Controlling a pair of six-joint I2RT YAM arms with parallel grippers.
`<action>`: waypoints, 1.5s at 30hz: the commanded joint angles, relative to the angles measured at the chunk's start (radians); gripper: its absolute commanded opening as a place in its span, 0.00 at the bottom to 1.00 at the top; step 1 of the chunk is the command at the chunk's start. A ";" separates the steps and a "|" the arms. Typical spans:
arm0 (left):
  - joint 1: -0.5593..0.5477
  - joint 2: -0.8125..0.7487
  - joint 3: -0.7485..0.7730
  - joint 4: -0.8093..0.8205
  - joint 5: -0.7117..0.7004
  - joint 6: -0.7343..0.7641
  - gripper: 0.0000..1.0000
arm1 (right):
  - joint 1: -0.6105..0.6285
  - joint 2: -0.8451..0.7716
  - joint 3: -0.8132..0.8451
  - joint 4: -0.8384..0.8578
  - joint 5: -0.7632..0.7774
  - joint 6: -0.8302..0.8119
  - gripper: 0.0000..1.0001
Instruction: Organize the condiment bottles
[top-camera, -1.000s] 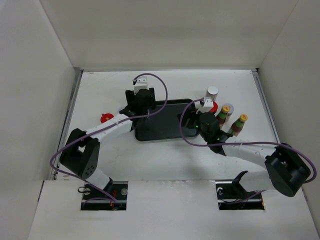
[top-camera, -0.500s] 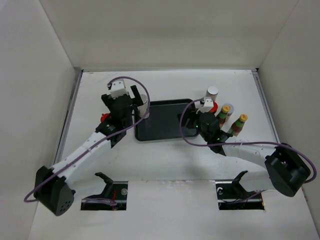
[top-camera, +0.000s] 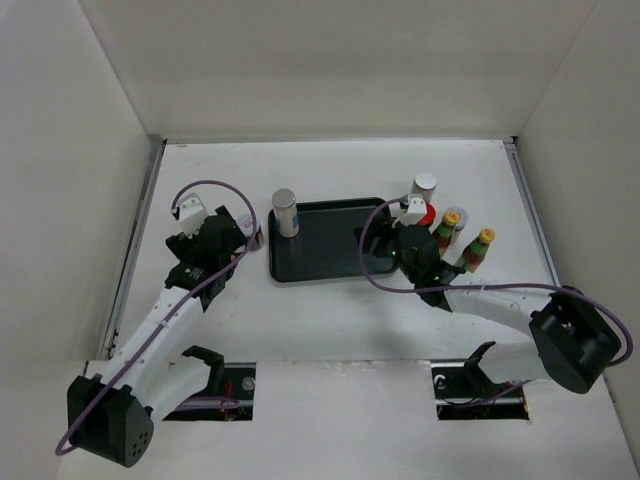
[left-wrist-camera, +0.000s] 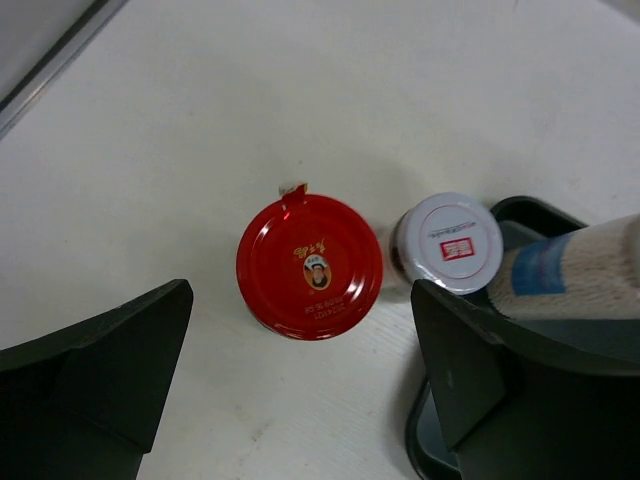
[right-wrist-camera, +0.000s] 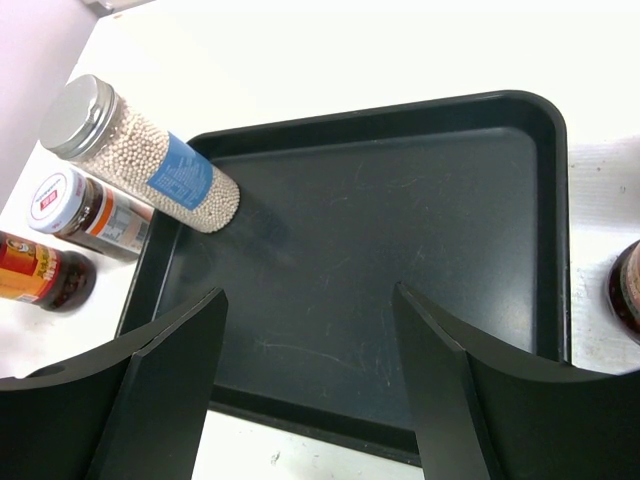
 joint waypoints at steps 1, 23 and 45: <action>0.018 0.037 -0.037 0.034 0.055 -0.050 0.93 | 0.002 -0.008 0.001 0.067 -0.008 0.011 0.74; 0.113 0.165 -0.077 0.246 0.090 0.034 0.48 | 0.002 0.000 0.004 0.067 -0.017 0.010 0.75; -0.444 0.209 0.228 0.235 0.035 0.051 0.41 | -0.036 -0.020 -0.014 0.070 -0.017 0.017 0.75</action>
